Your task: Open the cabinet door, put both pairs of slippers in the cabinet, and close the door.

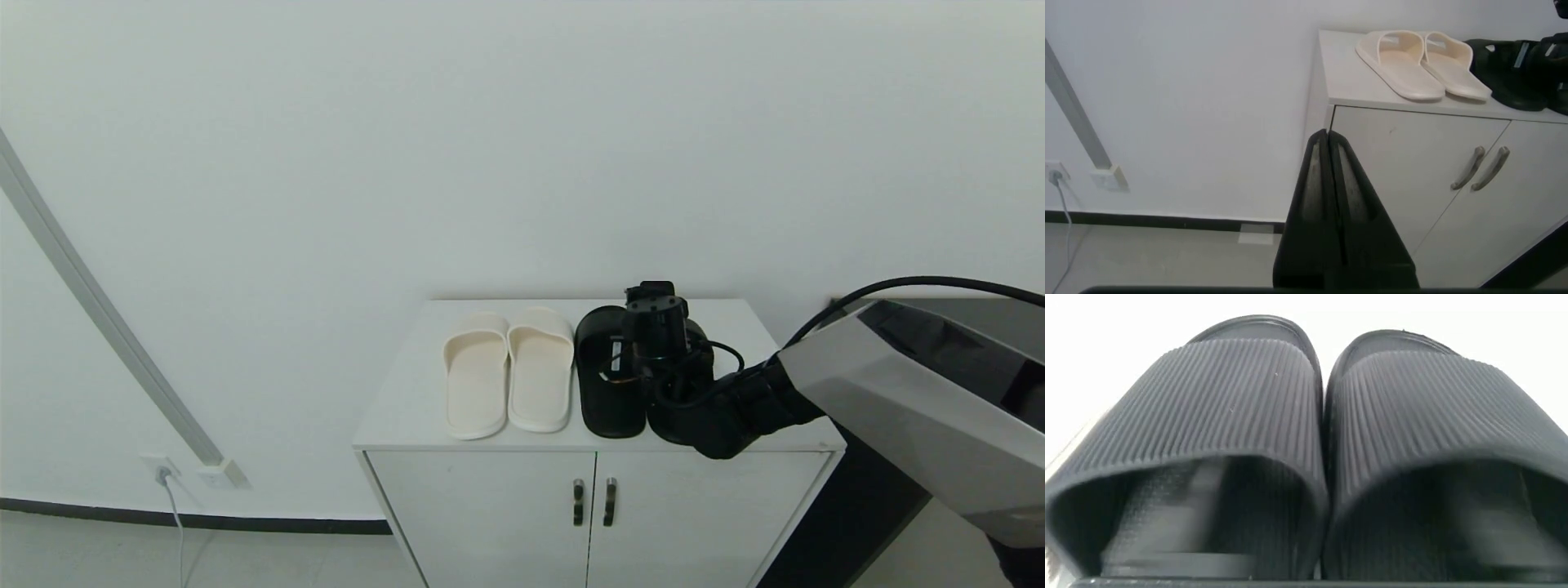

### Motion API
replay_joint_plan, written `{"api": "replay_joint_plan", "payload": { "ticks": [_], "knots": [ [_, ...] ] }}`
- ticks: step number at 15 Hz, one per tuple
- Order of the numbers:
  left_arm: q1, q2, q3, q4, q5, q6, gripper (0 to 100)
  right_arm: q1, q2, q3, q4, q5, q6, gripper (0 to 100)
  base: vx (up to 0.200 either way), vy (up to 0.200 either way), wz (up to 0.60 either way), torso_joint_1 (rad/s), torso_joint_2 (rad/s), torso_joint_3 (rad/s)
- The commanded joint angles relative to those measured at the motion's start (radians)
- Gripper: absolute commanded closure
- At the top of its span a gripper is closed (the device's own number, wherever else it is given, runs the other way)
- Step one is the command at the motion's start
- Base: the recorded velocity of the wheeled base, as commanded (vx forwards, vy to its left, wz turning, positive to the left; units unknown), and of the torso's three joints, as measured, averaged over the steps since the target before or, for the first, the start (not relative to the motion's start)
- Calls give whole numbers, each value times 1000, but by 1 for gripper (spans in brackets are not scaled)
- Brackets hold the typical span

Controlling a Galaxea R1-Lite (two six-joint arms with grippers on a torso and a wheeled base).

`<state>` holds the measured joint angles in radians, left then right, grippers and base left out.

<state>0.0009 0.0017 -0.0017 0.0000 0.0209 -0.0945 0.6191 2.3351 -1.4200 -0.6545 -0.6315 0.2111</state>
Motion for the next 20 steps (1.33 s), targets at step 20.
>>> {"api": "replay_joint_plan", "payload": {
  "ticks": [20],
  "knots": [
    [1, 1, 0, -2, 4, -8, 100, 162, -902, 905, -8, 685, -122, 100, 0, 0, 0, 0, 0, 0]
  ]
}}
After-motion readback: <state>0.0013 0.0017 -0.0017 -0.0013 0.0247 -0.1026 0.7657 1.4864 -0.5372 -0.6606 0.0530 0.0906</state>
